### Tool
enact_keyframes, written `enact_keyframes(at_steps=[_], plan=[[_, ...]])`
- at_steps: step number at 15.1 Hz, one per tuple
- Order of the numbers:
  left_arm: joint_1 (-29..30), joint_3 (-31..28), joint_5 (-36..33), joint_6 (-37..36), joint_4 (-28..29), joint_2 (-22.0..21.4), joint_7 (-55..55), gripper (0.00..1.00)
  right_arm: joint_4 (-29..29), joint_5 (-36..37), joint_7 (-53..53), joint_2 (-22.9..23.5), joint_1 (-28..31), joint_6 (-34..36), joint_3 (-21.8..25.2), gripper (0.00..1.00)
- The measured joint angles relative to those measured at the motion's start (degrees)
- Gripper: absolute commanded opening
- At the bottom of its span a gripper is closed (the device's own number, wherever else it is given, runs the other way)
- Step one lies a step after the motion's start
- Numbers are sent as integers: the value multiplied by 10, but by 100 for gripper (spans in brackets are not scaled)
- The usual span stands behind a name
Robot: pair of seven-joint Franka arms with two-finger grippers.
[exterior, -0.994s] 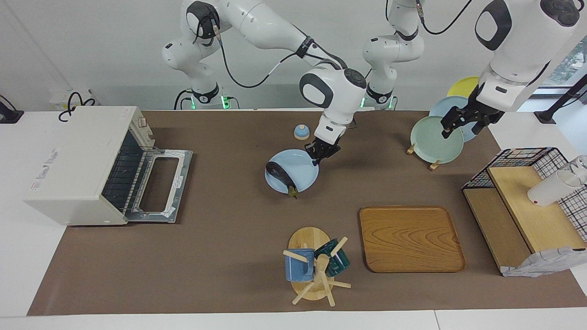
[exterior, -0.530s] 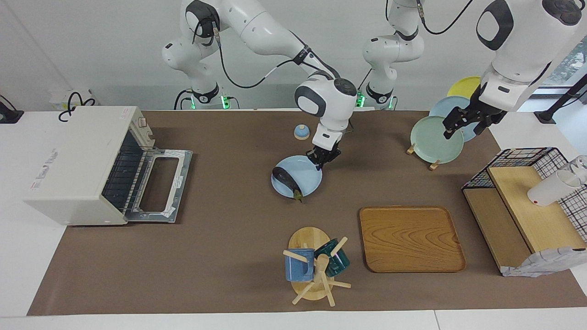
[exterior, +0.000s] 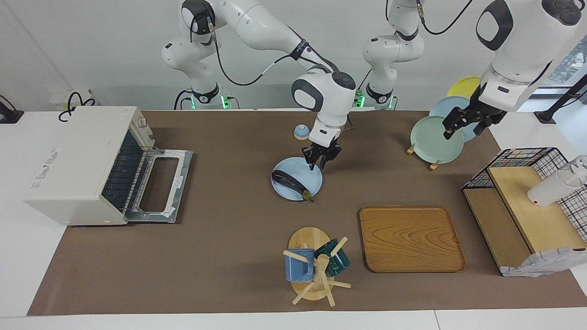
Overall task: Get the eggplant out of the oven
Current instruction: 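Lower the blue plate onto the table and open the right gripper, then withdraw the right gripper while the left gripper reaches the eggplant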
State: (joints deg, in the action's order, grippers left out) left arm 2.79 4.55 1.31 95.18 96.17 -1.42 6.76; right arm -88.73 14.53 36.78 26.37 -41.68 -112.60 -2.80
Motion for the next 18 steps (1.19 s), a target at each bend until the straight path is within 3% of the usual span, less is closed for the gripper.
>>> enact_keyframes(at_steps=[4, 7, 10, 14, 18], plan=[[-12, 7, 1, 8, 2, 3, 79, 100, -6, 0, -107, -74, 110, 110, 2, 0], [-52, 11, 1, 21, 14, 6, 182, 100, -82, 0, -120, -112, 168, 122, 2, 0], [-116, 14, 2, 56, 43, 9, 315, 100, -171, 1, -119, -130, 208, 75, 3, 0], [-215, 17, 5, 143, 103, 24, 532, 100, -295, 39, -164, -155, 273, -46, 3, 0], [-282, 18, 6, 229, 116, 71, 705, 100, -328, 60, -187, -168, 301, -73, 3, 0]])
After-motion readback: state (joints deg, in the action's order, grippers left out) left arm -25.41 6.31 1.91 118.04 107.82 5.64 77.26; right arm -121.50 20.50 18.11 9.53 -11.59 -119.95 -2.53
